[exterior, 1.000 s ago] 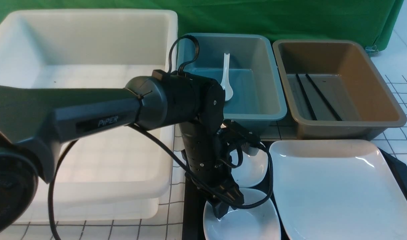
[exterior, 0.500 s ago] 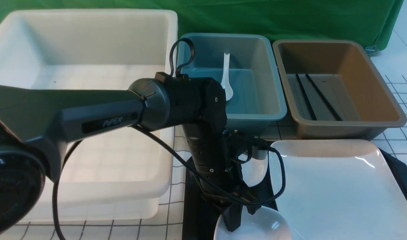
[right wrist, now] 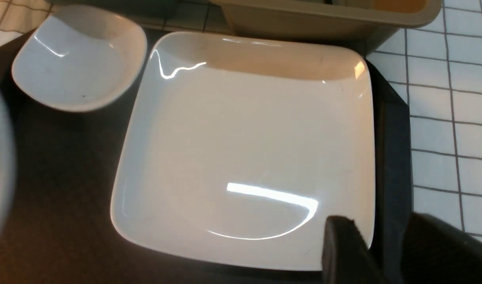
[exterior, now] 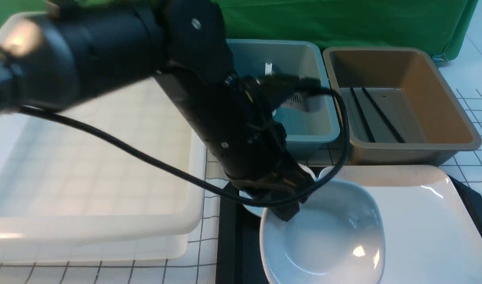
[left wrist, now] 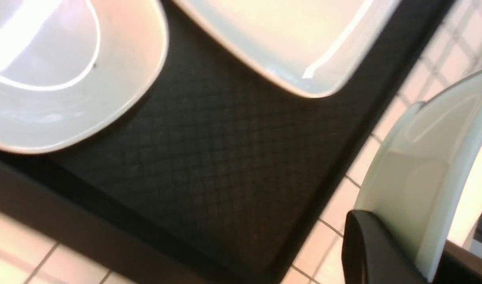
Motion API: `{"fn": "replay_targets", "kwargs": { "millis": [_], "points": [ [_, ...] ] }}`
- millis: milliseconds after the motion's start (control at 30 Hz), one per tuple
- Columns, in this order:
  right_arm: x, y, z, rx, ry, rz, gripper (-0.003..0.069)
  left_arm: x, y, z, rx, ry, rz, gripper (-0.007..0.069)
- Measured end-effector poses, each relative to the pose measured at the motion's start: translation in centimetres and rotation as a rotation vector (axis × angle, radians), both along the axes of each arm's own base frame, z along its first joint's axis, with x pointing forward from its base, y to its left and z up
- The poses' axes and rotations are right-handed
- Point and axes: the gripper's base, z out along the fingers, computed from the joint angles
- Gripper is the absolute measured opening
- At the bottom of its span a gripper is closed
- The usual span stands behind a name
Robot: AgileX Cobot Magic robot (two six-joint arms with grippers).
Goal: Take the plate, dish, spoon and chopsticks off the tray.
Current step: Use the left arm to put the small plate into the large storage box on the left
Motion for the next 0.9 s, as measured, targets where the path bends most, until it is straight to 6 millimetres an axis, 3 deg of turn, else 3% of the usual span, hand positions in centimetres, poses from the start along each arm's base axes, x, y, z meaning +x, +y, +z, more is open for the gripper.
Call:
{"fn": "replay_targets", "kwargs": {
  "millis": [67,100,133,200,233,267,300,333,367,433,567,700,900],
  "points": [
    [0.0,0.0,0.0,0.000,0.001,0.000,0.0239,0.0,2.6,2.5,-0.014,-0.073,0.053,0.0006],
    [0.0,0.0,0.0,0.000,0.001,0.000,0.0239,0.3,3.2,2.7,-0.012,-0.084,0.071,0.0006],
    [0.0,0.0,0.0,0.000,0.001,0.000,0.0239,0.5,5.9,4.4,-0.020,-0.145,0.148,0.0006],
    [0.0,0.0,0.0,0.000,0.001,0.000,0.0239,1.3,10.0,5.8,-0.010,-0.207,0.270,0.0006],
    [0.0,0.0,0.0,0.000,0.001,0.000,0.0239,1.8,12.4,6.4,0.000,-0.237,0.340,0.0006],
    [0.0,0.0,0.0,0.000,0.001,0.000,0.0239,1.9,12.8,6.4,0.002,-0.241,0.351,0.0006],
    [0.0,0.0,0.0,0.000,0.001,0.000,0.0239,2.6,15.9,6.7,0.020,-0.264,0.436,0.0006],
    [0.0,0.0,0.0,0.000,0.001,0.000,0.0239,3.0,17.6,6.7,0.034,-0.274,0.479,0.0006],
    [0.0,0.0,0.0,0.000,0.001,0.000,0.0239,3.0,17.9,6.7,0.036,-0.276,0.487,0.0006],
    [0.0,0.0,0.0,0.000,0.001,0.000,0.0239,4.2,21.2,5.8,0.082,-0.284,0.531,0.0006],
    [0.0,0.0,0.0,0.000,0.001,0.000,0.0239,6.3,23.6,3.3,0.154,-0.274,0.447,0.0006],
    [0.0,0.0,0.0,0.000,0.001,0.000,0.0239,9.1,24.2,0.0,0.182,-0.245,0.384,0.0006],
    [0.0,0.0,0.0,0.000,0.002,0.000,0.0239,12.9,24.7,-6.5,0.207,-0.157,0.273,0.0006]
  ]
}}
